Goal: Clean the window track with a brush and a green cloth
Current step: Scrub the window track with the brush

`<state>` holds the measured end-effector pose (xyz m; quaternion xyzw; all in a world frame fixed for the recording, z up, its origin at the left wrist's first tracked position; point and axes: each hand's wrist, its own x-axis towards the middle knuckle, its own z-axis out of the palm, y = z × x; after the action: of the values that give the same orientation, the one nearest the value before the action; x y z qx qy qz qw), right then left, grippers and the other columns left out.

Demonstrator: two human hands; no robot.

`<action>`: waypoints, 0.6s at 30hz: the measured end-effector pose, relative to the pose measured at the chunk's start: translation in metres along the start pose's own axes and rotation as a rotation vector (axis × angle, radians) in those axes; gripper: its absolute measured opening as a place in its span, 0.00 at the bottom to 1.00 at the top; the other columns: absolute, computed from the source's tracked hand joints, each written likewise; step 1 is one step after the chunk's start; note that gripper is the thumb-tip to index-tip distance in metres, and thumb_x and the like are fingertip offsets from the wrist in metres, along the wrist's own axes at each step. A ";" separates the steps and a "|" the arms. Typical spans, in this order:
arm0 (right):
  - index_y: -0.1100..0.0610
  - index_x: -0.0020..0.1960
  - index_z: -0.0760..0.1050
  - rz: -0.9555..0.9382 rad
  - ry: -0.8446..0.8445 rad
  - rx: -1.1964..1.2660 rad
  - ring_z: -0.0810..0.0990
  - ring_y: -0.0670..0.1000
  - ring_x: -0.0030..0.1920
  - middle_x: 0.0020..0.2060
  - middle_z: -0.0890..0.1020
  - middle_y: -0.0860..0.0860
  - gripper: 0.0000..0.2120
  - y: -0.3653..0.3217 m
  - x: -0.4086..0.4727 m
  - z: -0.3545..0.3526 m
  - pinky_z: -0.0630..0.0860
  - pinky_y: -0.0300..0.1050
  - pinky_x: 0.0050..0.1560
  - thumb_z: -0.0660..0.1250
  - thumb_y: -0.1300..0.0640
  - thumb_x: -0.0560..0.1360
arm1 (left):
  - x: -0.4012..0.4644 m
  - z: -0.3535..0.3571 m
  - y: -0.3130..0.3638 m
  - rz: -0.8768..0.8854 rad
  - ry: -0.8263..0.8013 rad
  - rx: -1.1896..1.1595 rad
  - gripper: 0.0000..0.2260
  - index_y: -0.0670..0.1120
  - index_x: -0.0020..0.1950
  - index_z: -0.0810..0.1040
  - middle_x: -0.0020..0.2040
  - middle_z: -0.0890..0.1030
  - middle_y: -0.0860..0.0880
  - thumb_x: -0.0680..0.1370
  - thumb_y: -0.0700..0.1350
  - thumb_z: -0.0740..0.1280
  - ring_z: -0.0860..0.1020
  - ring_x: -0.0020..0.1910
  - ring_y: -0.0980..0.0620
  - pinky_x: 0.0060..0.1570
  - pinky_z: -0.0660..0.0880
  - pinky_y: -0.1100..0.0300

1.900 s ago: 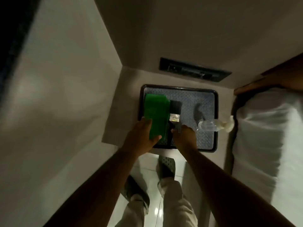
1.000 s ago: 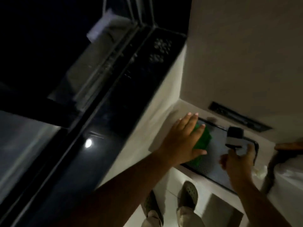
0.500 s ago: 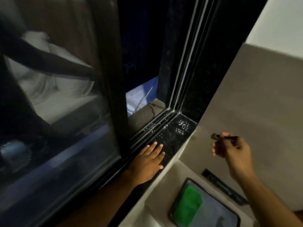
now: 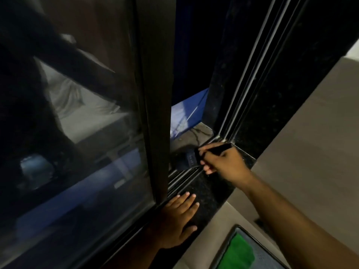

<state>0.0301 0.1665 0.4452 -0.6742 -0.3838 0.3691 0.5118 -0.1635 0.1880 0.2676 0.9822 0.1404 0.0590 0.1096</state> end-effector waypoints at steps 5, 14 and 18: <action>0.62 0.47 0.81 -0.104 -0.201 -0.396 0.77 0.40 0.24 0.31 0.80 0.54 0.06 0.043 0.047 -0.005 0.76 0.43 0.31 0.66 0.67 0.73 | 0.003 -0.003 0.000 -0.033 -0.037 0.052 0.28 0.50 0.78 0.59 0.80 0.57 0.48 0.81 0.62 0.53 0.52 0.79 0.48 0.73 0.53 0.51; 0.60 0.42 0.80 -0.081 -0.129 -0.981 0.82 0.58 0.37 0.36 0.82 0.61 0.08 0.019 0.112 -0.053 0.75 0.46 0.38 0.66 0.57 0.75 | 0.002 -0.005 0.002 -0.074 -0.057 0.015 0.28 0.52 0.79 0.55 0.80 0.53 0.50 0.81 0.62 0.53 0.48 0.79 0.51 0.73 0.51 0.53; 0.67 0.43 0.79 0.152 -0.485 -0.364 0.80 0.52 0.25 0.27 0.80 0.58 0.07 0.012 0.077 0.007 0.79 0.42 0.27 0.68 0.63 0.75 | 0.003 -0.002 0.002 -0.068 -0.048 0.012 0.28 0.51 0.79 0.56 0.80 0.55 0.49 0.81 0.61 0.53 0.49 0.79 0.50 0.73 0.51 0.52</action>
<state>0.0591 0.2365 0.4243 -0.6737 -0.5031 0.4817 0.2470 -0.1608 0.1870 0.2703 0.9787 0.1715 0.0310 0.1088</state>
